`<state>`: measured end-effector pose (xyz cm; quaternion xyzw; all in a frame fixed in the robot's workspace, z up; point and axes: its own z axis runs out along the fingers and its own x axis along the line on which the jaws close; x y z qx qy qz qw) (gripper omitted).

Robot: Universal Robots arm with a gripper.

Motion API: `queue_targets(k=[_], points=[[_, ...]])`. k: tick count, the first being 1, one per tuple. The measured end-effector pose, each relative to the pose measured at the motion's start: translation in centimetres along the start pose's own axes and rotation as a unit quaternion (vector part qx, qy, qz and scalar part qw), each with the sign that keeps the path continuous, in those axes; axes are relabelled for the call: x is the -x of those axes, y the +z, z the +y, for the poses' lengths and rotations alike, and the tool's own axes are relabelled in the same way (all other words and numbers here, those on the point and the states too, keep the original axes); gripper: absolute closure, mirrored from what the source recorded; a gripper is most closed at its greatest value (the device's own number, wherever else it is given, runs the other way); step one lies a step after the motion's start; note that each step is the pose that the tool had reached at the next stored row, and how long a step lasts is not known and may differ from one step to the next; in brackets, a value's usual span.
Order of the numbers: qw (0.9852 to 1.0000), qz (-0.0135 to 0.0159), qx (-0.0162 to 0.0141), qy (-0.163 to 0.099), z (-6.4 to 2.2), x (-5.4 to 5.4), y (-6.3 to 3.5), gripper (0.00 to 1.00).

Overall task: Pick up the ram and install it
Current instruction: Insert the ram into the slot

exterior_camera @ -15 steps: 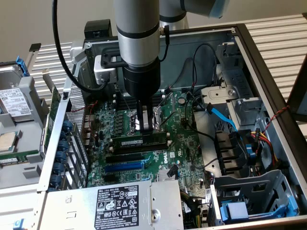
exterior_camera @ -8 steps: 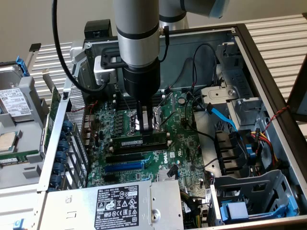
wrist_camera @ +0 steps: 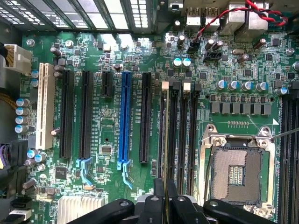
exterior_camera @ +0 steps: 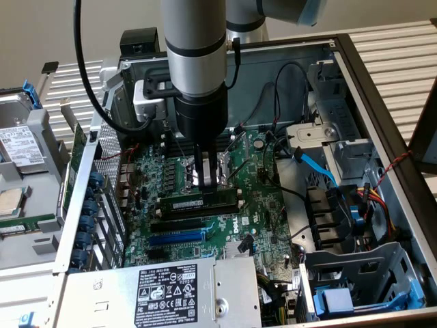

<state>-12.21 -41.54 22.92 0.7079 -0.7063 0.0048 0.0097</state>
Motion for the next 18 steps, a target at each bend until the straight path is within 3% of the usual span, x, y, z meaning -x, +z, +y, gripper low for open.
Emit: queue_targets(k=[18], points=[[1.0000, -0.0001, 0.0001, 0.000, 0.10, 0.00, 0.07, 0.87]])
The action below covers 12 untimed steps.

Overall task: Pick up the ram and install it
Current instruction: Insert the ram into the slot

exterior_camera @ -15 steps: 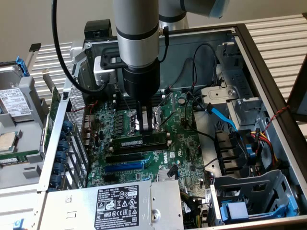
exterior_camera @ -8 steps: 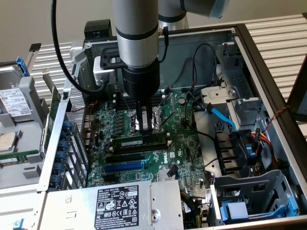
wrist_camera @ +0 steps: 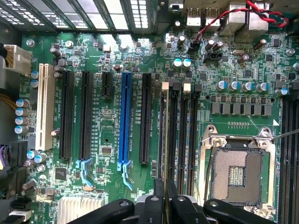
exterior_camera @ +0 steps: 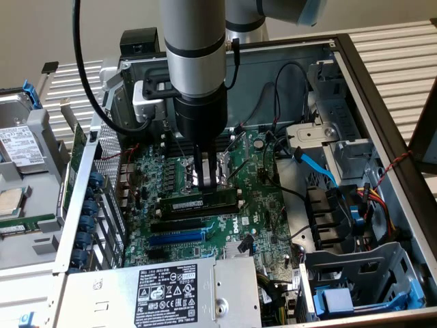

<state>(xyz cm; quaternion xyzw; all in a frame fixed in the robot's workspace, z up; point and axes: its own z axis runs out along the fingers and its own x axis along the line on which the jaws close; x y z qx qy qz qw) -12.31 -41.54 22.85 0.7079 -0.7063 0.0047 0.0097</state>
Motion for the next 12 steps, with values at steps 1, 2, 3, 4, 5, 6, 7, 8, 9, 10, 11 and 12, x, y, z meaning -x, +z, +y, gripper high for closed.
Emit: queue_targets(k=[1, 2, 3, 4, 5, 6, 7, 8, 9, 10, 11, 12], points=[[1.0000, -0.0001, -0.0001, 0.000, 0.00, 0.00, 0.00, 0.87], [1.0000, -0.0002, -0.0001, 0.000, 0.00, 0.00, 0.01, 0.87], [1.0000, -0.0002, -0.0001, 0.000, 0.00, 0.00, 0.00, 0.87], [1.0000, -0.0002, -0.0001, 0.000, 0.00, 0.00, 0.00, 0.87], [1.0000, -0.0002, -0.0001, 0.000, 0.00, -0.01, 0.00, 0.87], [1.0000, -0.0002, -0.0001, 0.000, 0.00, -0.01, 0.00, 0.87], [1.0000, -0.0002, -0.0001, 0.000, 0.00, -0.03, -0.01, 0.87], [1.0000, -0.0003, -0.0001, 0.000, 0.00, -0.04, -0.02, 0.87], [1.0000, -0.0003, -0.0001, 0.000, 0.00, -0.06, -0.05, 0.87], [1.0000, -0.0002, 0.0000, 0.000, 0.00, -0.07, -0.10, 0.87], [1.0000, -0.0002, 0.0000, 0.000, 0.01, -0.08, -0.15, 0.87], [1.0000, -0.0002, 0.0000, 0.000, 0.01, -0.10, -0.22, 0.87]])
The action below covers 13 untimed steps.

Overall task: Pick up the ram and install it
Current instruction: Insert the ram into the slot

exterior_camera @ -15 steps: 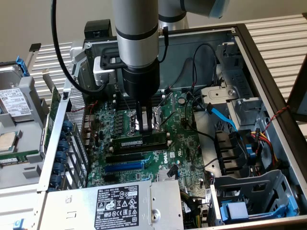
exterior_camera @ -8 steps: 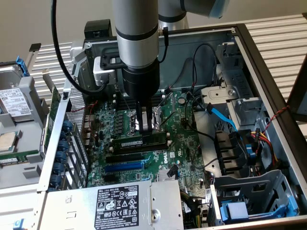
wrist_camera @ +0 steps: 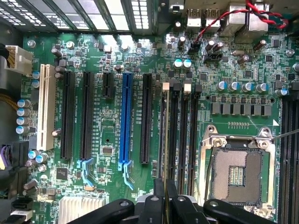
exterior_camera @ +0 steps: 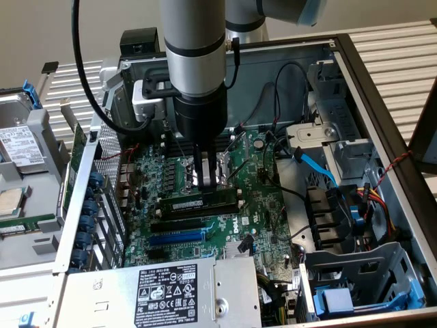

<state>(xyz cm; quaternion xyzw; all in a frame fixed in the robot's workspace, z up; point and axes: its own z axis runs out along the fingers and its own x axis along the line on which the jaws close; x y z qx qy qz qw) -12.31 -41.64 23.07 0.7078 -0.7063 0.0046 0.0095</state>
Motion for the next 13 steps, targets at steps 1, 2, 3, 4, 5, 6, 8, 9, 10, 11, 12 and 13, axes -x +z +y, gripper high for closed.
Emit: queue_targets(k=[1, 2, 3, 4, 5, 6, 8, 9, 10, 11, 12, 13], points=[[1.0000, -0.0001, -0.0002, 0.000, 0.00, -0.01, 0.00, 0.87], [1.0000, 0.0000, -0.0004, 0.000, -0.01, -0.02, 0.00, 0.87], [1.0000, 0.0000, -0.0009, 0.000, -0.01, -0.03, 0.00, 0.87], [1.0000, 0.0000, -0.0014, 0.000, -0.02, -0.03, 0.01, 0.87], [1.0000, 0.0000, -0.0020, 0.000, -0.01, -0.03, 0.02, 0.87], [1.0000, 0.0000, -0.0026, 0.000, -0.01, -0.03, 0.03, 0.87], [1.0000, 0.0000, -0.0035, 0.000, -0.01, -0.04, 0.04, 0.87], [1.0000, -0.0001, -0.0038, 0.000, -0.01, -0.04, 0.06, 0.87], [1.0000, -0.0001, -0.0041, 0.000, -0.01, -0.04, 0.07, 0.87], [1.0000, -0.0002, -0.0042, 0.000, 0.01, -0.04, 0.08, 0.87], [1.0000, -0.0002, -0.0043, 0.000, 0.04, -0.04, 0.10, 0.87], [1.0000, -0.0002, -0.0043, 0.000, 0.08, -0.04, 0.11, 0.87]])
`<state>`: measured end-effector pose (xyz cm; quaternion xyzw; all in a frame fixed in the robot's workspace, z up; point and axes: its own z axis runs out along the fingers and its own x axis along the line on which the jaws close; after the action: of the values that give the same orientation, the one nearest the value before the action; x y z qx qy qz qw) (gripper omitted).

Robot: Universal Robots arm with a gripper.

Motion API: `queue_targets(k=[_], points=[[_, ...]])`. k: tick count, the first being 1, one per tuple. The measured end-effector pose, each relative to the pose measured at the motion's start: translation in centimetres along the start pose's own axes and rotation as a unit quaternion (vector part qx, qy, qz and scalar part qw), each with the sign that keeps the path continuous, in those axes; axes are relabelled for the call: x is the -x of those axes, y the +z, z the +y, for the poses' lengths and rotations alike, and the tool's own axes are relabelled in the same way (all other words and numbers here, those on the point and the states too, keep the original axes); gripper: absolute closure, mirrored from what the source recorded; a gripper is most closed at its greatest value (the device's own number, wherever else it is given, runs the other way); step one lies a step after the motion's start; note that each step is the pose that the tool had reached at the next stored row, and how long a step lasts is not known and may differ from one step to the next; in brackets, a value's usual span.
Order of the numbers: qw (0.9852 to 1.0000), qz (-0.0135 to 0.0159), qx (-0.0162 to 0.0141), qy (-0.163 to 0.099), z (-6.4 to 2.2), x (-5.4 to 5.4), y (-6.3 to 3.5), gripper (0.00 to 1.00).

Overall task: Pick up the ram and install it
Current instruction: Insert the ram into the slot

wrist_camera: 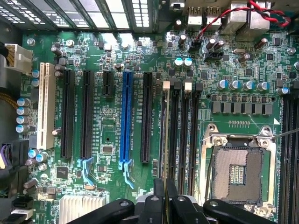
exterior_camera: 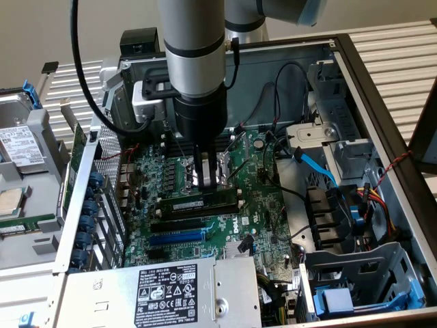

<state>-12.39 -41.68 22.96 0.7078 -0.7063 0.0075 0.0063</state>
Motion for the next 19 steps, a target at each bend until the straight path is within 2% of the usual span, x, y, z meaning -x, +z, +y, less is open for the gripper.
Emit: queue_targets(k=[9, 19], points=[[1.0000, -0.0023, 0.0000, 0.000, 0.14, 0.00, 0.04, 0.87], [1.0000, -0.0035, 0.0000, 0.000, 0.13, 0.00, 0.16, 0.87]])
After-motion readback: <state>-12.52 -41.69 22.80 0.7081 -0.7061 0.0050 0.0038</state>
